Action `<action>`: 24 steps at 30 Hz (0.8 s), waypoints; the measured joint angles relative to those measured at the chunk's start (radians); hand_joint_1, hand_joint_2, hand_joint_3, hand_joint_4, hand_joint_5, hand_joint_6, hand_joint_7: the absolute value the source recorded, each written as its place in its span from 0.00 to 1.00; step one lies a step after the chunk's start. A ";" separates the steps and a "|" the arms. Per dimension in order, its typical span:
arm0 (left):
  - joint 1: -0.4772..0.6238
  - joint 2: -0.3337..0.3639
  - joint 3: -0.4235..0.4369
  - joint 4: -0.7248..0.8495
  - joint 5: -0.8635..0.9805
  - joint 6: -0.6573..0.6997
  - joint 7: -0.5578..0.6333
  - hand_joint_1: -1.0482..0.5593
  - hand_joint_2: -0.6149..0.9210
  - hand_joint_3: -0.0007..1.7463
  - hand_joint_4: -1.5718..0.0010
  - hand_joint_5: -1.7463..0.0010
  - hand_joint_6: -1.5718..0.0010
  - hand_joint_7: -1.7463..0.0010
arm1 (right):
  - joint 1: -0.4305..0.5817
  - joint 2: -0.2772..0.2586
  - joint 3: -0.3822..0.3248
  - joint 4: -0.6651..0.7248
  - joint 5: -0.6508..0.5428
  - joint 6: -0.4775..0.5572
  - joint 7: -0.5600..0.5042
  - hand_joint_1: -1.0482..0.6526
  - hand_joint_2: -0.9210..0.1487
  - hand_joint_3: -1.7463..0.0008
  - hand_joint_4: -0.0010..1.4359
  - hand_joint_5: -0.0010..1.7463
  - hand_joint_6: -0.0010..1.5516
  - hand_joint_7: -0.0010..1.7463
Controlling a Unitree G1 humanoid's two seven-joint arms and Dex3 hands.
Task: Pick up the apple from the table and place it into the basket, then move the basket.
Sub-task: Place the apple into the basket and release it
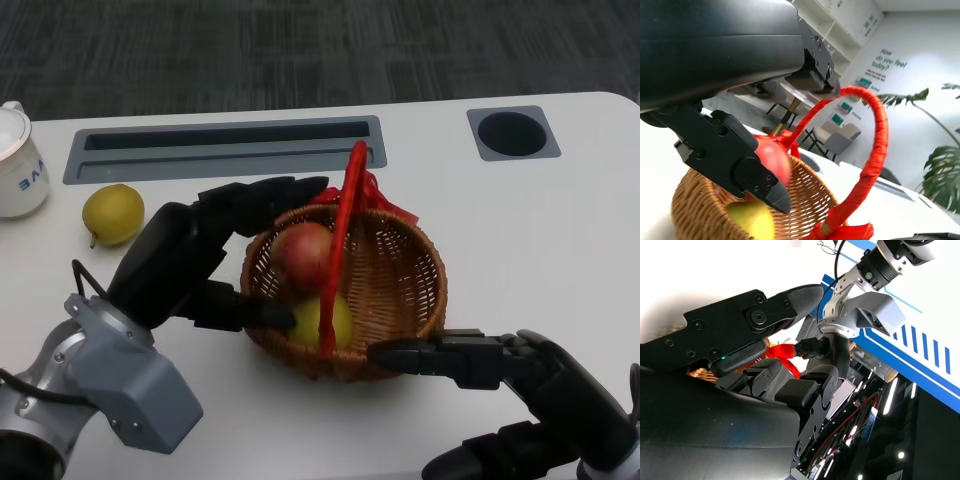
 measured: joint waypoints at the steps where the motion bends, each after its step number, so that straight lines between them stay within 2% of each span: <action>1: 0.000 0.004 -0.001 0.002 0.001 -0.005 -0.004 0.16 0.87 0.01 0.91 1.00 0.90 1.00 | 0.000 0.000 0.000 0.000 0.000 0.000 0.000 0.34 0.06 1.00 0.48 0.00 0.42 0.00; 5: -0.001 0.014 -0.004 0.019 -0.002 -0.025 -0.024 0.09 0.90 0.01 0.95 1.00 0.92 0.99 | 0.000 0.000 0.000 0.000 0.005 0.000 0.000 0.34 0.07 1.00 0.47 0.00 0.41 0.00; 12: -0.007 0.020 -0.004 0.040 -0.020 -0.050 -0.039 0.07 0.94 0.01 0.93 0.99 0.89 0.99 | 0.000 -0.008 -0.001 -0.006 0.023 0.000 0.003 0.35 0.06 1.00 0.47 0.00 0.41 0.00; 19: 0.004 0.020 0.005 0.018 -0.024 -0.064 -0.042 0.15 0.90 0.00 0.87 0.98 0.85 0.99 | -0.033 -0.052 -0.029 -0.015 0.018 -0.037 0.011 0.34 0.04 0.99 0.45 0.00 0.39 0.00; 24: 0.073 0.021 0.016 -0.040 -0.067 -0.083 -0.050 0.20 0.85 0.00 0.81 0.97 0.81 0.98 | -0.083 -0.098 -0.060 -0.017 0.010 -0.055 0.013 0.33 0.04 1.00 0.45 0.00 0.39 0.00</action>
